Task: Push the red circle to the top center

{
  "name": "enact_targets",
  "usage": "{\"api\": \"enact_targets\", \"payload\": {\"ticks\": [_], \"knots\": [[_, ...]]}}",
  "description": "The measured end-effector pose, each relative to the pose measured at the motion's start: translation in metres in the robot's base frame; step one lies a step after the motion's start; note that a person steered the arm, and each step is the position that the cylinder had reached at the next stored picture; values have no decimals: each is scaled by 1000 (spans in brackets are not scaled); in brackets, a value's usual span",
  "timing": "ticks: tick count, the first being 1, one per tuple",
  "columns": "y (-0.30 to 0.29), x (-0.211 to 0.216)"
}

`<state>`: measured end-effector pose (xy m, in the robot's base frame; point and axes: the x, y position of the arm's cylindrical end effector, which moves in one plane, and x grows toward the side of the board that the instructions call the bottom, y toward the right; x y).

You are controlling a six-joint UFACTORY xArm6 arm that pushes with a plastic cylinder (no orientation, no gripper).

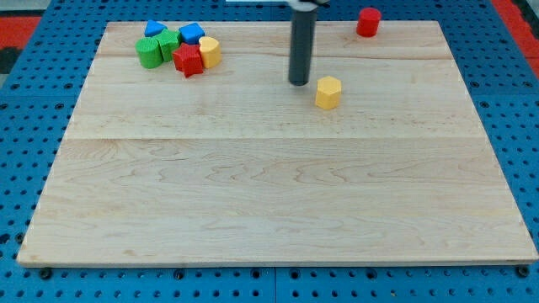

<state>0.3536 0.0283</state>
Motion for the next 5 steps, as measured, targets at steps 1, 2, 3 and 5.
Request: {"api": "enact_targets", "payload": {"ticks": [1,2,3,5], "knots": [[78,30],[157,-37],[257,-43],[265,-163]]}}
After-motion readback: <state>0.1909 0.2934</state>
